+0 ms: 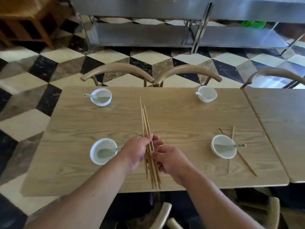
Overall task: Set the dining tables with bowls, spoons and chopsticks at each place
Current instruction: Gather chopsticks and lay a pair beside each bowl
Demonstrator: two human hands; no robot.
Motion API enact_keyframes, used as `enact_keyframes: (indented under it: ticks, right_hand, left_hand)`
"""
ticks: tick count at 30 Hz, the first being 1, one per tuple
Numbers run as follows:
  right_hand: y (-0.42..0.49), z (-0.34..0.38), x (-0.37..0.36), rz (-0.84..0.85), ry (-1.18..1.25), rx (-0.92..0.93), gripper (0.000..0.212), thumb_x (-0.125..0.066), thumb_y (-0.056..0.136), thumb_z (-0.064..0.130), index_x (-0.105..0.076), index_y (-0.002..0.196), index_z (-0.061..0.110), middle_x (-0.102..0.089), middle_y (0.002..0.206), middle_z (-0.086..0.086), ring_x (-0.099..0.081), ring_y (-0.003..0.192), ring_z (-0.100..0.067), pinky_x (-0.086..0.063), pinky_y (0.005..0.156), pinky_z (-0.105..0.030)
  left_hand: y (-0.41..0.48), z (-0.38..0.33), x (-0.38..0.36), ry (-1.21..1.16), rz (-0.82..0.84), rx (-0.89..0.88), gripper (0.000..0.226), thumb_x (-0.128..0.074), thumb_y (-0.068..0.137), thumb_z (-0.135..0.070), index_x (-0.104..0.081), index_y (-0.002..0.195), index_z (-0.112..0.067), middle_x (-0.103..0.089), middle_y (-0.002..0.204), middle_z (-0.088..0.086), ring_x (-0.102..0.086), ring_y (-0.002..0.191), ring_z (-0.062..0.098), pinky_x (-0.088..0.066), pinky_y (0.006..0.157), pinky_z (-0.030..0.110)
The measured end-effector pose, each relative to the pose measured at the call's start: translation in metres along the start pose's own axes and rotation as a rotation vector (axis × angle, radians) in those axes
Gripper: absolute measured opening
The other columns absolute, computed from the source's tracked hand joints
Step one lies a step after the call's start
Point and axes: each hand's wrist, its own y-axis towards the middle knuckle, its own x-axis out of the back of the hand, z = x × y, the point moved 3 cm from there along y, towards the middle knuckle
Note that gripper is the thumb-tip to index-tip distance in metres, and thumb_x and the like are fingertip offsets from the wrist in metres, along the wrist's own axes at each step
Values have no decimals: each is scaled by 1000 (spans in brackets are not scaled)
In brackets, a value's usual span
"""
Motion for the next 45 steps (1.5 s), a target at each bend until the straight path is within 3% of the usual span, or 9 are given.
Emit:
enact_keyframes:
  ticks: [6, 13, 18, 24, 27, 31, 38, 41, 45]
  right_hand:
    - [11, -4, -51, 26, 66, -25, 18, -66, 106, 15, -83, 102, 13, -83, 102, -13, -76, 83, -23, -62, 88, -50]
    - [34, -28, -66, 39, 176, -44, 16, -67, 105, 17, -82, 100, 13, -85, 101, -7, -81, 82, -21, -64, 66, -34]
    - [68, -57, -46, -179, 108, -125, 11, -69, 104, 16, -77, 106, 8, -84, 87, -7, -82, 76, -24, -64, 62, -34]
    - [109, -89, -66, -200, -7, -238, 9, -71, 101, 14, -77, 95, 12, -83, 81, -4, -82, 73, -21, -69, 67, -40]
    - [116, -87, -73, -248, -110, -186, 13, -71, 99, 20, -80, 105, 13, -80, 96, -3, -77, 87, -23, -66, 87, -48]
    - [94, -41, -90, -520, -182, 28, 17, -65, 99, 24, -79, 96, 16, -82, 80, 1, -77, 76, -22, -63, 66, -38]
    - [53, 67, -353, 153, 90, 0, 36, -56, 110, 32, -78, 114, 3, -81, 106, -21, -79, 91, -34, -65, 76, -41]
    - [46, 100, -465, 232, 134, 10, 31, -55, 111, 25, -73, 121, 1, -81, 108, -20, -79, 95, -34, -64, 77, -39]
    - [52, 131, -592, 248, 125, -32, 33, -50, 113, 29, -71, 112, 4, -73, 86, -13, -69, 76, -27, -61, 75, -39]
  left_hand:
    - [-12, -1, 60, 47, -20, 0, 34, -49, 114, -30, -73, 117, -7, -84, 107, 12, -80, 95, 25, -57, 103, 53]
    - [-12, 3, 87, 235, -113, -5, 36, -51, 113, -33, -77, 116, -9, -85, 104, 8, -81, 92, 26, -61, 94, 47]
    - [-13, 10, 108, 203, -206, 14, 29, -47, 115, -28, -71, 120, -11, -85, 108, 3, -83, 95, 23, -63, 84, 41]
    - [-5, 14, 132, 178, -155, 65, 32, -48, 115, -29, -72, 123, -10, -84, 111, 3, -82, 100, 25, -63, 85, 41]
    - [-2, 4, 148, 136, -120, 61, 32, -46, 116, -28, -71, 123, -9, -84, 114, 6, -82, 100, 26, -63, 84, 40]
    - [-10, -20, 184, 25, -74, 48, 33, -46, 115, -27, -73, 119, -8, -84, 112, 10, -82, 98, 22, -59, 87, 40]
    - [-77, -111, 346, -71, -35, -49, 35, -45, 115, -23, -74, 107, -6, -83, 109, 16, -81, 97, 21, -61, 89, 34]
    - [-116, -150, 433, -8, -17, -31, 38, -44, 115, -32, -77, 113, -12, -85, 110, 6, -81, 102, 15, -61, 79, 33]
    - [-157, -194, 538, 45, -17, -78, 41, -44, 116, -32, -74, 121, -5, -84, 111, 9, -81, 103, 20, -66, 90, 35]
